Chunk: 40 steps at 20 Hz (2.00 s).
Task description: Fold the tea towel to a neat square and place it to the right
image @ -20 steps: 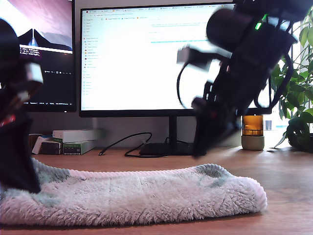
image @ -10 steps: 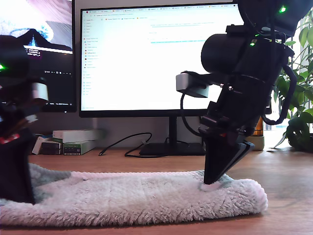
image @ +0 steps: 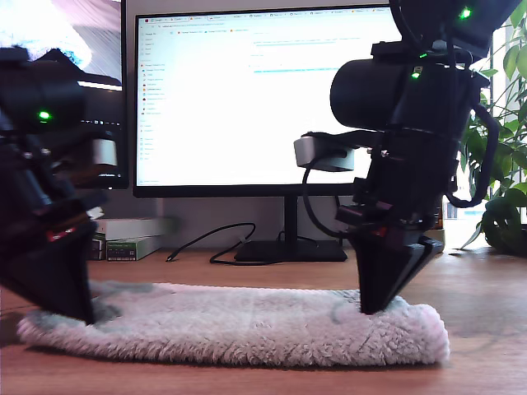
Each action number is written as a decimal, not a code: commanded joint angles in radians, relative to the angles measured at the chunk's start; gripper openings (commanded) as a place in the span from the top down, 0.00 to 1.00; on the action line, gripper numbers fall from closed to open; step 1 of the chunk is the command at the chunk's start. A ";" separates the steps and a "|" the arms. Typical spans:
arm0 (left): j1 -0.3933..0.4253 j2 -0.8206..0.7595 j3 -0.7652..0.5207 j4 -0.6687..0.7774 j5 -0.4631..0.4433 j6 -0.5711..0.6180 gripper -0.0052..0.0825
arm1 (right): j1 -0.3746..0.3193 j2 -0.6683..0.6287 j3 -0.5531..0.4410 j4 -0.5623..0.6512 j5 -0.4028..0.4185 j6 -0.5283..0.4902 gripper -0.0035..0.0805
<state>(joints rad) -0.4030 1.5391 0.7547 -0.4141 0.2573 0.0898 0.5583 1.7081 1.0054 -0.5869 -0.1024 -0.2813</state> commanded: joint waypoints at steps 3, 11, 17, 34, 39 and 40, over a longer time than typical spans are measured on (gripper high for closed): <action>0.010 0.129 0.023 -0.004 -0.057 0.042 0.97 | 0.038 0.024 -0.018 -0.081 0.008 0.049 0.97; -0.014 0.280 0.161 0.026 -0.057 0.101 0.96 | 0.151 0.023 -0.018 -0.140 0.008 0.104 0.97; -0.042 0.348 0.254 0.053 -0.056 0.127 0.97 | 0.200 0.023 -0.018 -0.163 -0.001 0.171 0.97; -0.160 0.551 0.526 0.060 -0.080 0.219 0.97 | 0.304 0.023 -0.018 -0.064 -0.184 0.317 0.97; -0.160 0.568 0.584 0.044 -0.083 0.237 0.97 | 0.324 0.023 -0.018 -0.004 -0.179 0.350 0.97; -0.158 0.568 0.591 0.032 -0.085 0.236 0.97 | 0.322 0.023 -0.018 -0.008 -0.174 0.353 0.97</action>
<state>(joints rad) -0.5613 2.0377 1.3674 -0.3656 0.1833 0.3206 0.8787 1.7100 1.0107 -0.5968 -0.2783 0.0635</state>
